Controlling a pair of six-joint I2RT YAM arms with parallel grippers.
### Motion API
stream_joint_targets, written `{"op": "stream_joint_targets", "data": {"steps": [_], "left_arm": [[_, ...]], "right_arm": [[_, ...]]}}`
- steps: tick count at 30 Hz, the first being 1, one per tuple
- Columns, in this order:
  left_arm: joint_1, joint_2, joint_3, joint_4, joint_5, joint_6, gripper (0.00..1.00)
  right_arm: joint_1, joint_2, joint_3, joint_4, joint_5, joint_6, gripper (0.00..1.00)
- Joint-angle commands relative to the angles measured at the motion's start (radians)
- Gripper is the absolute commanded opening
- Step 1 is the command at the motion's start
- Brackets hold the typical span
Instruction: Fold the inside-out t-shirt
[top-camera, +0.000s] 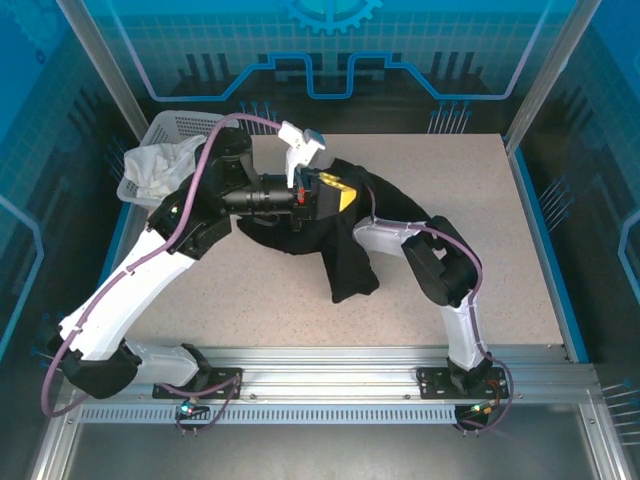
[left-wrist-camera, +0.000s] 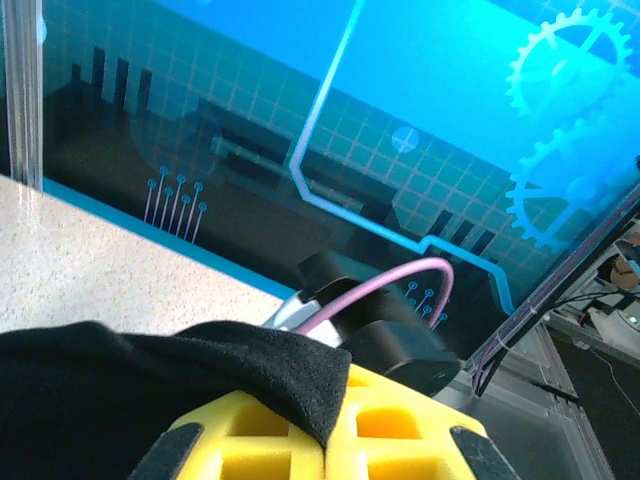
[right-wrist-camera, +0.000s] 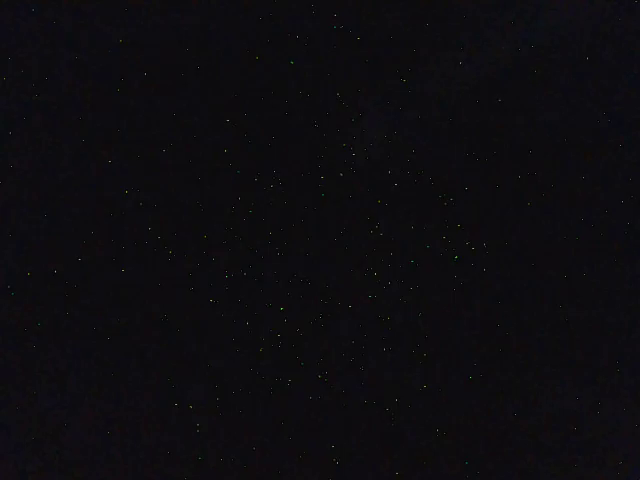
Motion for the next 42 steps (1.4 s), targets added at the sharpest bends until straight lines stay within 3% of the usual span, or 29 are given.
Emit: {"op": "stream_joint_targets", "data": {"steps": [1, 4, 7, 8, 12, 15, 18, 21, 24, 31, 37, 40, 42], "left_arm": [[-0.011, -0.052, 0.07, 0.043, 0.052, 0.013, 0.0], [-0.008, -0.075, 0.087, 0.051, -0.022, 0.036, 0.0], [0.004, -0.104, 0.08, 0.079, -0.133, 0.046, 0.0], [0.006, -0.111, 0.072, 0.087, -0.192, 0.052, 0.0], [0.023, -0.127, 0.027, 0.095, -0.481, 0.083, 0.0], [0.062, -0.116, -0.016, 0.091, -0.701, 0.094, 0.0], [0.173, -0.092, -0.055, 0.074, -0.84, 0.051, 0.0], [0.332, -0.053, -0.092, 0.043, -0.832, -0.035, 0.0], [0.428, 0.005, -0.135, 0.035, -0.809, -0.071, 0.0], [0.448, 0.153, -0.236, 0.039, -0.737, -0.114, 0.0], [0.448, 0.215, -0.333, 0.105, -0.558, -0.157, 0.0], [0.449, 0.219, -0.342, 0.111, -0.541, -0.159, 0.0], [0.472, 0.21, -0.33, 0.081, -0.606, -0.155, 0.0]], "right_arm": [[-0.044, 0.052, 0.082, -0.216, -0.067, 0.057, 0.95], [-0.059, 0.09, 0.15, -0.324, -0.121, 0.053, 0.99], [-0.068, 0.127, 0.197, -0.411, -0.184, 0.035, 0.9], [-0.073, 0.133, 0.208, -0.438, -0.21, 0.028, 0.8], [-0.097, 0.099, 0.193, -0.465, -0.319, 0.001, 0.27], [-0.111, 0.009, 0.143, -0.438, -0.408, -0.028, 0.01], [-0.113, -0.134, 0.055, -0.387, -0.488, -0.05, 0.0], [-0.116, -0.284, -0.064, -0.324, -0.566, -0.05, 0.0], [-0.119, -0.408, -0.166, -0.246, -0.644, -0.037, 0.0], [-0.121, -0.524, -0.214, -0.105, -0.812, 0.018, 0.0], [-0.113, -0.446, -0.112, -0.117, -0.824, 0.027, 0.0], [-0.072, -0.373, -0.01, -0.23, -0.691, -0.018, 0.0], [-0.044, -0.343, 0.045, -0.317, -0.585, -0.077, 0.0]]}}
